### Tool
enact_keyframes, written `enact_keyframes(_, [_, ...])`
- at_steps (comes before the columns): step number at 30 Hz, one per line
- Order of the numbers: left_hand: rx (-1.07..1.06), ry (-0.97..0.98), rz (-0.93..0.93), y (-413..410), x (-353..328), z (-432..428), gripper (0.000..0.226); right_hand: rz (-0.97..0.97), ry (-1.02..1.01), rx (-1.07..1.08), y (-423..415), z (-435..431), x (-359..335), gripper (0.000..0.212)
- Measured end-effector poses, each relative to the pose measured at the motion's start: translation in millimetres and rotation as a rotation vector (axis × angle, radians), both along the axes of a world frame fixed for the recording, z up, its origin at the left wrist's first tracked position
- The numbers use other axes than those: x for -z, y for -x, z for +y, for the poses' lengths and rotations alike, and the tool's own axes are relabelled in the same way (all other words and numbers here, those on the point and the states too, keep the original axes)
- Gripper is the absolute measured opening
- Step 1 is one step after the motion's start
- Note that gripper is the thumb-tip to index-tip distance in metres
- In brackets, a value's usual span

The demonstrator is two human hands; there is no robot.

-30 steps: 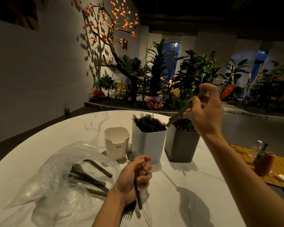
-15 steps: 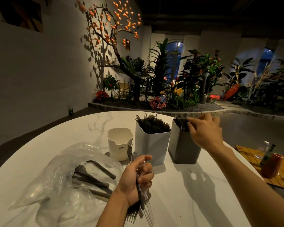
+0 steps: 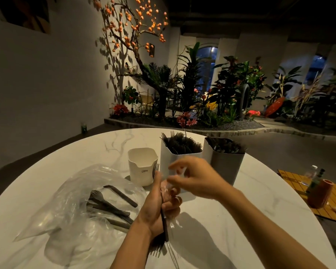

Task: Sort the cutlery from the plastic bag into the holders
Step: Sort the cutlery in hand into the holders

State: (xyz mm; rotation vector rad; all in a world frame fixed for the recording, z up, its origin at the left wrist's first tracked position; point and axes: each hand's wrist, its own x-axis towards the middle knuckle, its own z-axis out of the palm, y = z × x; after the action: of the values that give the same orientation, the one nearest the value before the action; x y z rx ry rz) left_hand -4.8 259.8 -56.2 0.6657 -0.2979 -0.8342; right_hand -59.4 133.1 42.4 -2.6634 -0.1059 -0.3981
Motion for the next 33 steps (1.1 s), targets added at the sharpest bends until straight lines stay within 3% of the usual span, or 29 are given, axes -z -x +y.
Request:
enact_keyframes(3, [-0.077,-0.102,-0.057,-1.8,5.6,3.9,0.078,0.140,-0.004,-0.033,-7.1,16.7,12.0,0.046])
enact_keyframes(6, [-0.115,-0.122,-0.051,-6.2,12.0,5.7,0.083,0.163,-0.029,-0.048,-11.8,23.4,14.7,0.034])
enact_keyframes(12, [-0.078,0.020,0.010,-3.8,-1.9,9.9,0.045,0.138,-0.255,0.022,-17.4,22.6,1.1,0.013])
enact_keyframes(18, [-0.153,-0.024,-0.006,-4.1,-8.6,19.1,0.048,0.149,-0.278,0.074,-27.3,36.2,-13.5,0.008])
enact_keyframes(23, [-0.254,-0.016,0.148,-9.2,-2.2,18.7,0.039,-0.024,-0.462,0.076,-44.2,43.6,-43.3,0.007])
enact_keyframes(28, [-0.369,-0.066,0.181,-15.9,-0.2,19.5,0.032,-0.307,-0.363,0.160,-78.7,57.3,-46.0,0.008])
enact_keyframes(33, [-0.414,-0.102,0.228,-20.1,2.4,18.8,0.035,-0.243,-0.309,0.194,-115.2,62.9,-22.8,0.007])
